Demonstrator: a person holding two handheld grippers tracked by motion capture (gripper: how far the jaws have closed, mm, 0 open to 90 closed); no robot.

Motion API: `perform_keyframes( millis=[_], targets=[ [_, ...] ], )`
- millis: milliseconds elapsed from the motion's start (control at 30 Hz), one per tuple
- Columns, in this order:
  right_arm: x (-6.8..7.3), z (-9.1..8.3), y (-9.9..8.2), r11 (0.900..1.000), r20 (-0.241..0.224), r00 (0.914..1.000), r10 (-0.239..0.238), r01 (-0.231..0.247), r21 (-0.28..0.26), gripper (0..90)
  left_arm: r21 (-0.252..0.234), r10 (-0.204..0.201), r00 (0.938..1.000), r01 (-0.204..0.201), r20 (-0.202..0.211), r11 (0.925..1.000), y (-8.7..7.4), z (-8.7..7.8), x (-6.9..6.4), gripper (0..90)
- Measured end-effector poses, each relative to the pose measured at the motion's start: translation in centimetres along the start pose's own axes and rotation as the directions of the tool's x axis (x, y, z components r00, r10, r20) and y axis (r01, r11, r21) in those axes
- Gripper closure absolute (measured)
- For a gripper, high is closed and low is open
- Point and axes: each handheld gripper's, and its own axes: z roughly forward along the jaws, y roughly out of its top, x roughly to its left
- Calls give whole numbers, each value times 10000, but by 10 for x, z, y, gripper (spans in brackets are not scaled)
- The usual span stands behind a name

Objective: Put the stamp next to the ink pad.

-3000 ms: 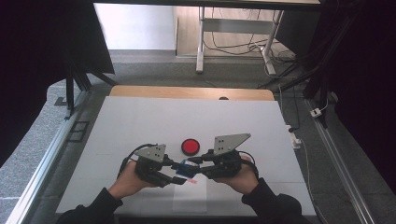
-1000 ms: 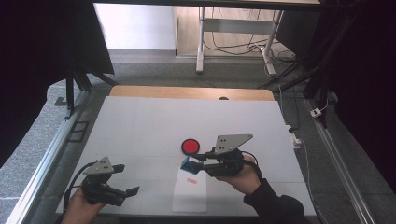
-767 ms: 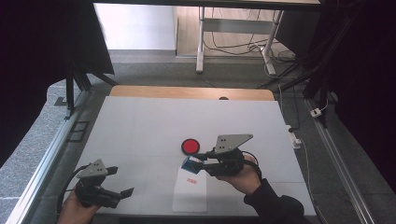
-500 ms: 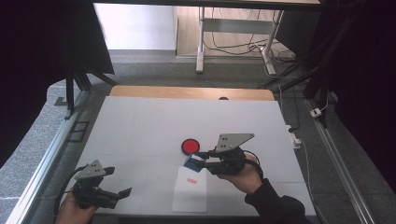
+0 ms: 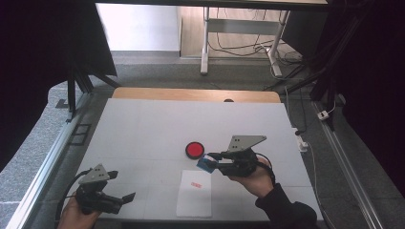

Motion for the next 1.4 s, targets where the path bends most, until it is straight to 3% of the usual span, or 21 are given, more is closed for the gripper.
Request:
perform_keyframes(
  millis=[400,767,1167,1400],
  targets=[
    [-15,-10,-11,9992,710,9968,354,-365,135,712,35,-10,10000,10,-10,10000,0,1,1,6],
    [-26,-20,-26,9975,1543,9866,523,-591,392,712,156,81,10000,-80,-59,9998,1,2,-1,14],
    [-47,-24,-44,9901,2690,9605,714,-1009,975,712,248,138,9999,-136,-71,9996,1,2,-2,20],
    [-57,-21,-52,9843,3126,9462,831,-1269,1224,712,254,126,9999,-125,-58,9996,1,2,-2,21]
  ],
)
